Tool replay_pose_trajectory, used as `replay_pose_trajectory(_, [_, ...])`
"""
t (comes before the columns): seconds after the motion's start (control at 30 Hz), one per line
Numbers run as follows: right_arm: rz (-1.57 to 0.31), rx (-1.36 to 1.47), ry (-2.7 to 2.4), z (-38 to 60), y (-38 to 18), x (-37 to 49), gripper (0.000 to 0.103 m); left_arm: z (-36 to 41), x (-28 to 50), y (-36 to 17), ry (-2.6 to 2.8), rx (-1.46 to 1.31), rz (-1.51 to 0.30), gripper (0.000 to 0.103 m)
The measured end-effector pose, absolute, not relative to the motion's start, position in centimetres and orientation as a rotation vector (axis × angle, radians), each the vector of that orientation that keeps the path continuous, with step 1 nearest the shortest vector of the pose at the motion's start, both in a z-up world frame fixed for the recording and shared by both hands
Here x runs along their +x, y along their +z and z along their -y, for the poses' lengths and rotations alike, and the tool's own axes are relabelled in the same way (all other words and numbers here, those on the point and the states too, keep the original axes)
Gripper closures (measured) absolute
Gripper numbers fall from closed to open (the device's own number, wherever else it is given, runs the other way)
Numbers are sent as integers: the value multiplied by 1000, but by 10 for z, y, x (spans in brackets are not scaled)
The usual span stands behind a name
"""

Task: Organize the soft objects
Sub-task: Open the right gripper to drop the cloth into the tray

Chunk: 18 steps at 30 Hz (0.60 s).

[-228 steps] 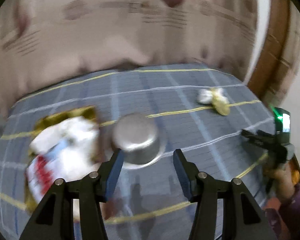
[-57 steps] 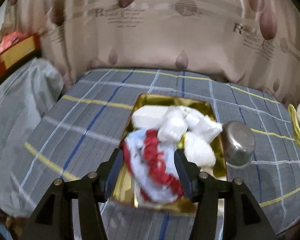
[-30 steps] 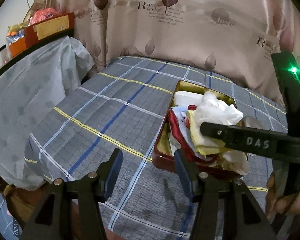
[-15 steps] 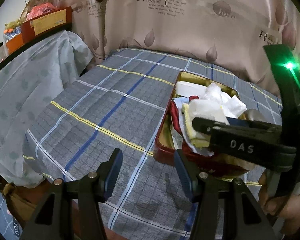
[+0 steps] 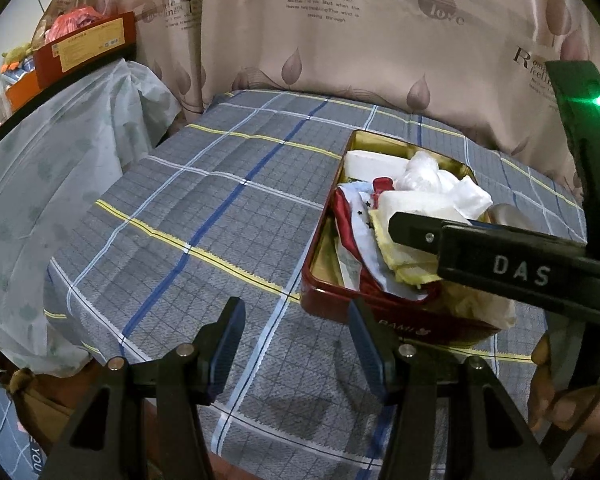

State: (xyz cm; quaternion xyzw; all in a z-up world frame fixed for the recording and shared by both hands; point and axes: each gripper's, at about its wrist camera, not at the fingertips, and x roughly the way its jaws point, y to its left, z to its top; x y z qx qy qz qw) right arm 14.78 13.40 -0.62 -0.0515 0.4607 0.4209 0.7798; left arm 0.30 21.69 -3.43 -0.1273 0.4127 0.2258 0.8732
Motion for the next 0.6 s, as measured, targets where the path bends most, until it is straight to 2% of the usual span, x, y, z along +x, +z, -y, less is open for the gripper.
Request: replay_pose_trajectory(0.6, [-749, -18, 826, -56, 30, 118, 30, -205, 5, -39, 454, -219, -855, 48])
